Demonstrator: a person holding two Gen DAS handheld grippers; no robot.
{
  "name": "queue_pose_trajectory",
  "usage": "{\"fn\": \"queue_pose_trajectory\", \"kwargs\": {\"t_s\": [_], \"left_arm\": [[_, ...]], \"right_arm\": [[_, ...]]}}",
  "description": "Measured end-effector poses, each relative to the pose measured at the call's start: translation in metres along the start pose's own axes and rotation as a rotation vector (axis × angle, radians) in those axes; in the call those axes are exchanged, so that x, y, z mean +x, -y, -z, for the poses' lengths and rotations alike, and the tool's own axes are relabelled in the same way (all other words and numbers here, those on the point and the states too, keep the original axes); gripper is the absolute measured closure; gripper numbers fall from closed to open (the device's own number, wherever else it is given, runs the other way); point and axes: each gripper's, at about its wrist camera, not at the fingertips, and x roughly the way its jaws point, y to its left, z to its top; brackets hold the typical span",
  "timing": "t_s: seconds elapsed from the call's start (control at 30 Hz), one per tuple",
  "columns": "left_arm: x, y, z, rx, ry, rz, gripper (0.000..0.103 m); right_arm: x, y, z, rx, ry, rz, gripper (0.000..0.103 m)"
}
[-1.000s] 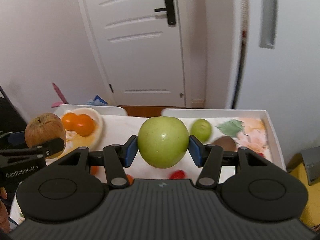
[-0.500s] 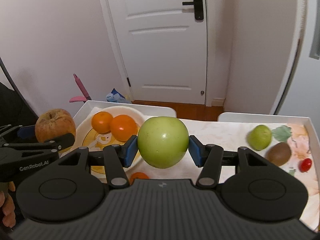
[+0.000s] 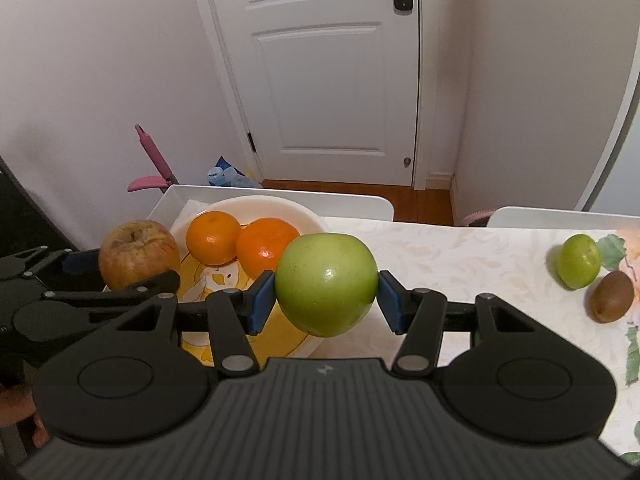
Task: Organize fruits
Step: 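Carry the brown apple to the bowl and release it with the left tool, then lower the green apple into the bowl and open the right tool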
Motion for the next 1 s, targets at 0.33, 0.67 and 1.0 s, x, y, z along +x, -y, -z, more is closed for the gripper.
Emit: {"fn": "queue_pose_trajectory", "kwargs": {"t_s": [0.33,0.67,1.0], "left_arm": [[0.019,0.006,0.009,0.032,-0.040,0.022,0.024],[0.002,0.001,0.001,-0.010,0.004,0.040,0.000],[-0.023,-0.001,0.012,-0.029,-0.005,0.009,0.000]], "right_arm": [[0.016,0.004,0.003,0.015,-0.022,0.024,0.033],[0.009,0.005,-0.003,-0.007,-0.014,0.012,0.033],[0.013,0.000,-0.004,-0.090,-0.046,-0.048,0.033]]}}
